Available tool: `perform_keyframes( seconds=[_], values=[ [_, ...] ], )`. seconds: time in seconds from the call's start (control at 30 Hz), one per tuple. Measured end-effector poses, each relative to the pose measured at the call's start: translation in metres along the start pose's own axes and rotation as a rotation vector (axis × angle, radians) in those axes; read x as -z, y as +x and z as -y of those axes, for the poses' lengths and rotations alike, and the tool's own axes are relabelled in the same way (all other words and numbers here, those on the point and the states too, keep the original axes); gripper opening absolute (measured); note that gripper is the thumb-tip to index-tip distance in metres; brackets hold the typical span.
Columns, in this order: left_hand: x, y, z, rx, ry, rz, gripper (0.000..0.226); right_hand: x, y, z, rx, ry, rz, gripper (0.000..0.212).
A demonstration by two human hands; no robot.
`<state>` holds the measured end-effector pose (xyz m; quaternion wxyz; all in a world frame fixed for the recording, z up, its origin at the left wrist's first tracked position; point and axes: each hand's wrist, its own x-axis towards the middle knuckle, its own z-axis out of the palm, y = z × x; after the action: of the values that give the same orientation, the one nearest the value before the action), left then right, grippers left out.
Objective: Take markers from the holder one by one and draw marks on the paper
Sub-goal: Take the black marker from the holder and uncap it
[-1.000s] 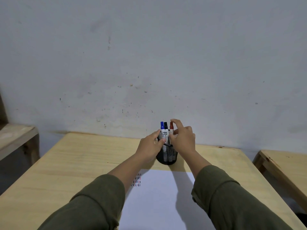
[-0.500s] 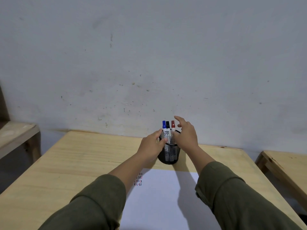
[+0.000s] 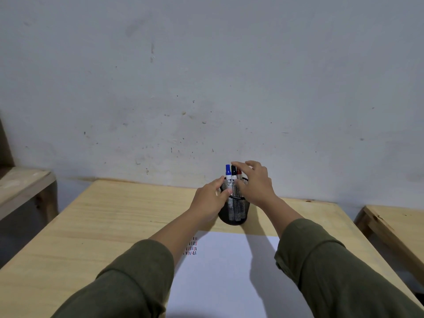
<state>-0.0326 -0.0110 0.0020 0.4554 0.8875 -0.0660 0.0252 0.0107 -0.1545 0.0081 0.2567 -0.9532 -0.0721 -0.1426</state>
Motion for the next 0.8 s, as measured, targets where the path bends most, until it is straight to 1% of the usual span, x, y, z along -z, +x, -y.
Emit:
perform_keyframes(
  seconds=[0.23,0.4,0.47,0.6,0.7,0.8],
  values=[
    [-0.001,-0.001,-0.001,0.012,-0.014,-0.003,0.054,0.007,-0.016,0.001,0.036,0.138,-0.133,0.043],
    [-0.002,-0.002,-0.002,0.029,-0.033,-0.03,0.054,0.006,-0.023,0.005,0.009,0.265,-0.083,0.048],
    [-0.002,-0.003,-0.002,0.036,-0.043,-0.031,0.054,0.004,-0.024,0.006,0.007,0.28,-0.076,0.049],
    [0.0,-0.001,-0.002,0.029,-0.02,-0.043,0.053,0.008,-0.027,0.011,-0.003,0.362,-0.099,0.06],
    [0.004,0.0,-0.004,0.02,-0.007,-0.048,0.054,0.018,-0.026,0.014,-0.035,0.479,-0.163,0.071],
    [0.01,0.002,-0.009,-0.003,0.006,-0.089,0.049,0.033,-0.022,0.019,-0.02,0.562,-0.24,0.076]
  ],
)
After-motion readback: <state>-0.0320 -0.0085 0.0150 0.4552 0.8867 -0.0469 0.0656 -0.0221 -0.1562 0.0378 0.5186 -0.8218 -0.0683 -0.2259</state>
